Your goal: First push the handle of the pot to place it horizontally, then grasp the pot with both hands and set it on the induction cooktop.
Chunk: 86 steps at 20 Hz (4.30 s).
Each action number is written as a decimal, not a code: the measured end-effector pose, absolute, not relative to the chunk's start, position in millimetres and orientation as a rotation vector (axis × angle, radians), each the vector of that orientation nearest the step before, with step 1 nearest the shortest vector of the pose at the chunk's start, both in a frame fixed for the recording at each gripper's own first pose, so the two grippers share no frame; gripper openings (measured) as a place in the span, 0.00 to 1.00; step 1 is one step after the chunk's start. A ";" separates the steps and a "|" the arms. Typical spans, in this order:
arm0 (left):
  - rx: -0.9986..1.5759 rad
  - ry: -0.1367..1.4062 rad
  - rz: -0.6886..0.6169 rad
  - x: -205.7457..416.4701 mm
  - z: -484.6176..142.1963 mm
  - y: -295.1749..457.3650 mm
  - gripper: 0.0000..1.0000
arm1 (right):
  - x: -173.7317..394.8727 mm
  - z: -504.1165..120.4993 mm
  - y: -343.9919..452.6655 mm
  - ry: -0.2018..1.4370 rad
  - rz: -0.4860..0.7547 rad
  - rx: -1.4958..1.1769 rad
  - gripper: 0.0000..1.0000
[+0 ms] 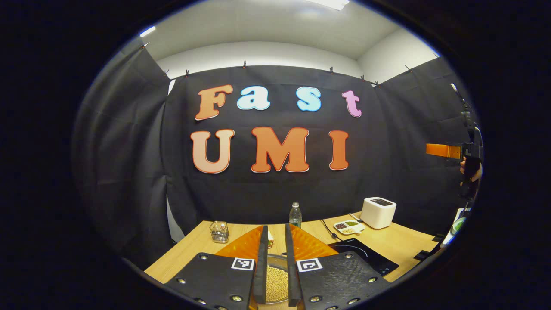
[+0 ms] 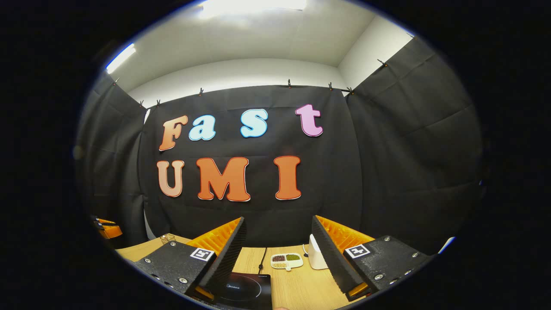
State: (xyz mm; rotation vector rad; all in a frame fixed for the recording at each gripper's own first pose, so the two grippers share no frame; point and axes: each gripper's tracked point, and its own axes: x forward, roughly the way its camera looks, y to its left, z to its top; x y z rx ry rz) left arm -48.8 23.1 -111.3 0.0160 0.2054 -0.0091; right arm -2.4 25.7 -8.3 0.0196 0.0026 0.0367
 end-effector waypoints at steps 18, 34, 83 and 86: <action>0.016 0.457 0.130 -140.6 -236.0 86.2 0.03 | 4.7 -24.5 36.5 0.015 0.017 -0.004 0.95; -0.051 0.711 0.244 -198.9 -350.1 117.1 0.03 | 11.0 -44.0 61.1 0.040 0.060 -0.040 0.95; -0.080 0.762 0.329 -110.6 -399.9 234.8 0.03 | 28.1 -70.8 74.2 0.076 0.003 -0.038 0.95; -0.067 0.754 0.329 -102.5 -401.0 243.5 0.04 | 26.7 -70.7 74.1 0.075 -0.009 -0.037 0.95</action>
